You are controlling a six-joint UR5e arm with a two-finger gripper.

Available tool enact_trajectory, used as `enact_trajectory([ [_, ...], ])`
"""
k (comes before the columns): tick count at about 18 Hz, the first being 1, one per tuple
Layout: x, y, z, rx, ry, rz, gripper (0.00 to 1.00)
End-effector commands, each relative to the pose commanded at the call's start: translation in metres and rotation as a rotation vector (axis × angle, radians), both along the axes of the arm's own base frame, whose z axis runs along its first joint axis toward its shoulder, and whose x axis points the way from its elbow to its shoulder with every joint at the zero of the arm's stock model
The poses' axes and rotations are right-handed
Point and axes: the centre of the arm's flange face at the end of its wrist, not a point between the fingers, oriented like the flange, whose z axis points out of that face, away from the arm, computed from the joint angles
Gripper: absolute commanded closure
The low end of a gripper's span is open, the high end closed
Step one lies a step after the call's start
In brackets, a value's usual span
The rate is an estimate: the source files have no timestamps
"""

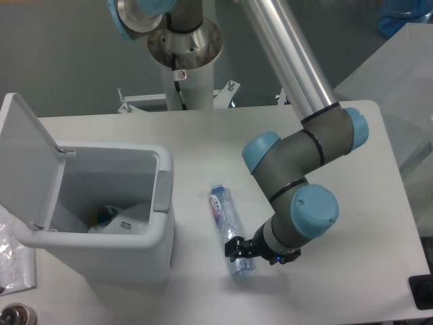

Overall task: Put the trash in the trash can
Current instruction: 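Rotate the gripper and close it around the bottle's cap end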

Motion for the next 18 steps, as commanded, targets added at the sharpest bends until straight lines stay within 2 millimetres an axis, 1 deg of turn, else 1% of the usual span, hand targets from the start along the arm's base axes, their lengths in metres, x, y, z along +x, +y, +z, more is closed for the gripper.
enact_trajectory([
  [4,0.004,0.006,-0.006,-0.01,0.003,-0.001,0.0],
  [5,0.006,0.008,-0.011,-0.015,0.001,-0.006,0.0],
  [8,0.004,0.009,-0.019,-0.048,0.013,0.016,0.0],
  [10,0.008,0.014,-0.022,-0.063,0.023,0.012,0.0],
  [15,0.009,0.018,-0.024,-0.069,0.033,0.006,0.0],
  [18,0.01,0.018,-0.024,-0.069,0.033,0.004,0.13],
])
